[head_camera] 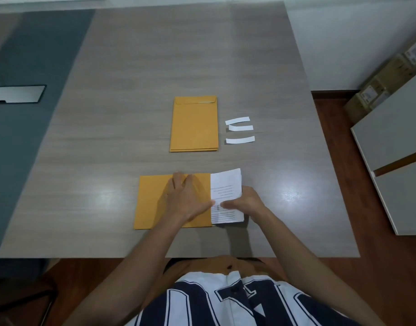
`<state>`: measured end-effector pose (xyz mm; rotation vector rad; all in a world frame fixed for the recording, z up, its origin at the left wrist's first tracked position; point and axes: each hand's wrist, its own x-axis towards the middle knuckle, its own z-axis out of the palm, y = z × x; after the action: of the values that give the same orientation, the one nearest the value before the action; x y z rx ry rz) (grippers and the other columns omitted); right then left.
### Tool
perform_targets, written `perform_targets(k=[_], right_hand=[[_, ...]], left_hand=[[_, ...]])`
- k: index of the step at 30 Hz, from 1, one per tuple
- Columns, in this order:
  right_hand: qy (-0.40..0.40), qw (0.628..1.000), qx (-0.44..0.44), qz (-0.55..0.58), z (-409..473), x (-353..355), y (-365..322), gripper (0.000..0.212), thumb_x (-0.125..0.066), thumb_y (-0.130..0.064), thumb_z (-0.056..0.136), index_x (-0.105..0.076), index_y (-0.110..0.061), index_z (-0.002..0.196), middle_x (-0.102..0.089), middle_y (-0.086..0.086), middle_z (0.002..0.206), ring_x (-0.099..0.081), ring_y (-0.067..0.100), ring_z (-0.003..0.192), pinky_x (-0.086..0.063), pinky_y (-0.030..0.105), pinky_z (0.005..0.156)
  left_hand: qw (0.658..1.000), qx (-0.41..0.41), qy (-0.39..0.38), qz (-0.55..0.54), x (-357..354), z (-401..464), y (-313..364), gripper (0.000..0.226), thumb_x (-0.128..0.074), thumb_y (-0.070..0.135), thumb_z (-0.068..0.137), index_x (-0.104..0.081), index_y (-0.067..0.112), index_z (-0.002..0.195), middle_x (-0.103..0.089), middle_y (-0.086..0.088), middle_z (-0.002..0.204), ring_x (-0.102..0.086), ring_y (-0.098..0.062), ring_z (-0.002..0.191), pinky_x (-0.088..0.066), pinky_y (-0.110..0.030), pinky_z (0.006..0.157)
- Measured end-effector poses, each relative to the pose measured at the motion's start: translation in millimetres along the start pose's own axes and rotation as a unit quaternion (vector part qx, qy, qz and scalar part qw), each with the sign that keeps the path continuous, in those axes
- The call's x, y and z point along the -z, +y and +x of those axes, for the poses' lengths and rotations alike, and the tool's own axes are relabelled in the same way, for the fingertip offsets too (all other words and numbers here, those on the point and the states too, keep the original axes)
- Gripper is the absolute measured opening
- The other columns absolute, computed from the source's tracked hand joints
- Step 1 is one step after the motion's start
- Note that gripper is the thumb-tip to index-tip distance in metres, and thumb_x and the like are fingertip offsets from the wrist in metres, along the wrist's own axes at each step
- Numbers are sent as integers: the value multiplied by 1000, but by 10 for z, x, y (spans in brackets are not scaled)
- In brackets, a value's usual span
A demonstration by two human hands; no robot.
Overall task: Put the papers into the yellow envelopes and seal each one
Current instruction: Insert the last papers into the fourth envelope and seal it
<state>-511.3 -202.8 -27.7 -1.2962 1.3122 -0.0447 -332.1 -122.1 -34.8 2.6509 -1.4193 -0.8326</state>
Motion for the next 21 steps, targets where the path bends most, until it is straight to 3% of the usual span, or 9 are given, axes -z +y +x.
perform_targets(k=[2, 6, 11, 18, 21], right_hand=[[40, 999, 6, 19, -21, 11, 21, 32, -81, -18, 76, -69, -16, 106, -70, -4, 100, -67, 11, 89, -56, 27, 74], [93, 995, -3, 29, -34, 5, 75, 17, -63, -20, 92, -66, -18, 108, -70, 0, 108, -67, 17, 94, -58, 39, 84], [111, 993, -14, 29, -55, -76, 40, 20, -61, -16, 93, -67, -12, 112, -70, 4, 109, -67, 21, 96, -57, 42, 87], [70, 997, -8, 13, -59, -256, -110, 29, -67, -21, 89, -68, -11, 117, -71, 6, 109, -68, 23, 95, -57, 41, 85], [67, 997, -26, 8, -95, -215, -201, 19, -63, -23, 92, -70, -11, 106, -72, 7, 100, -70, 22, 88, -60, 38, 76]], left_hand=[[993, -85, -21, 78, 98, 41, -118, 135, -71, 81, 49, -2, 30, 154, 9, -5, 163, 6, -31, 150, -14, -55, 118], [962, -194, -67, 182, 112, 145, -322, 156, -80, 76, 39, 26, 36, 148, 12, -13, 162, 14, -34, 149, -3, -58, 119], [948, -248, -48, 192, 157, 191, -309, 156, -78, 76, 38, 25, 37, 148, -12, -18, 156, -6, -39, 146, -11, -61, 116], [940, -302, -26, 156, 211, 110, -215, 153, -75, 79, 44, 30, 37, 147, -17, -18, 154, -12, -38, 145, -18, -65, 112], [942, -299, -30, 147, 263, 84, -260, 150, -77, 77, 47, 29, 39, 146, -14, -16, 155, -10, -37, 145, -17, -65, 113]])
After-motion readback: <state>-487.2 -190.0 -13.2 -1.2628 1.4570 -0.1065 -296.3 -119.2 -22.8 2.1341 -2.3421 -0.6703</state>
